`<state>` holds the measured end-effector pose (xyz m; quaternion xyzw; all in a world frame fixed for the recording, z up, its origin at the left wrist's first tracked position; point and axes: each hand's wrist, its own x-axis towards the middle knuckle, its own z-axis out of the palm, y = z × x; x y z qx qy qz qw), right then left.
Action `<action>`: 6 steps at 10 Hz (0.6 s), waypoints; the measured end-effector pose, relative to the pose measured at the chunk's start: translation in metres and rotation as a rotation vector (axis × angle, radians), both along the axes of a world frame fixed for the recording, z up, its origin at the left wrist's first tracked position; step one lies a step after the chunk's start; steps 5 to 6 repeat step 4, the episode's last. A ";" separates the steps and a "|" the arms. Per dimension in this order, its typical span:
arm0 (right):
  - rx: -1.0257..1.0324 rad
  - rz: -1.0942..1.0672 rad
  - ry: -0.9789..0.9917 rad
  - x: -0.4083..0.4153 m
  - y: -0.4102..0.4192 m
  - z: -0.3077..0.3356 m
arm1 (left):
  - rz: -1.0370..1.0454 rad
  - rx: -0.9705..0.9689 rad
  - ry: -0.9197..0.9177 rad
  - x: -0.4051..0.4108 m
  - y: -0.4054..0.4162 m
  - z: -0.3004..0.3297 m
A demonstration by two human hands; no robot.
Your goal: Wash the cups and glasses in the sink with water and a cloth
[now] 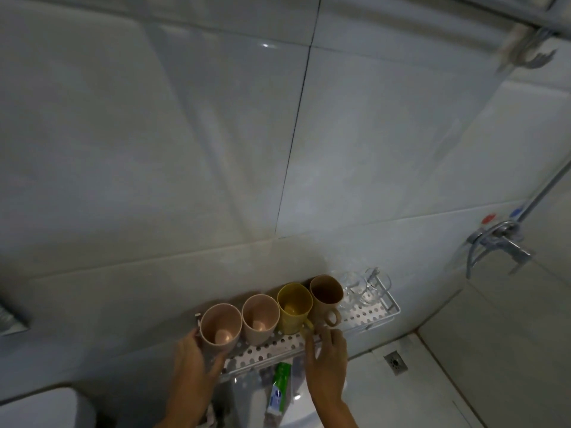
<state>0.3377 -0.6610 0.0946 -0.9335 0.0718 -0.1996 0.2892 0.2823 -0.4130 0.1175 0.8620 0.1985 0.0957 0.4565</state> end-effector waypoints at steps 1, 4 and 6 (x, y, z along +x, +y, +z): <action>-0.013 0.036 -0.012 -0.003 0.001 0.000 | -0.013 0.007 0.001 0.003 0.000 0.001; 0.012 0.081 -0.025 -0.004 0.002 0.005 | 0.011 -0.033 -0.009 0.015 0.012 -0.028; 0.012 0.081 -0.025 -0.004 0.002 0.005 | 0.011 -0.033 -0.009 0.015 0.012 -0.028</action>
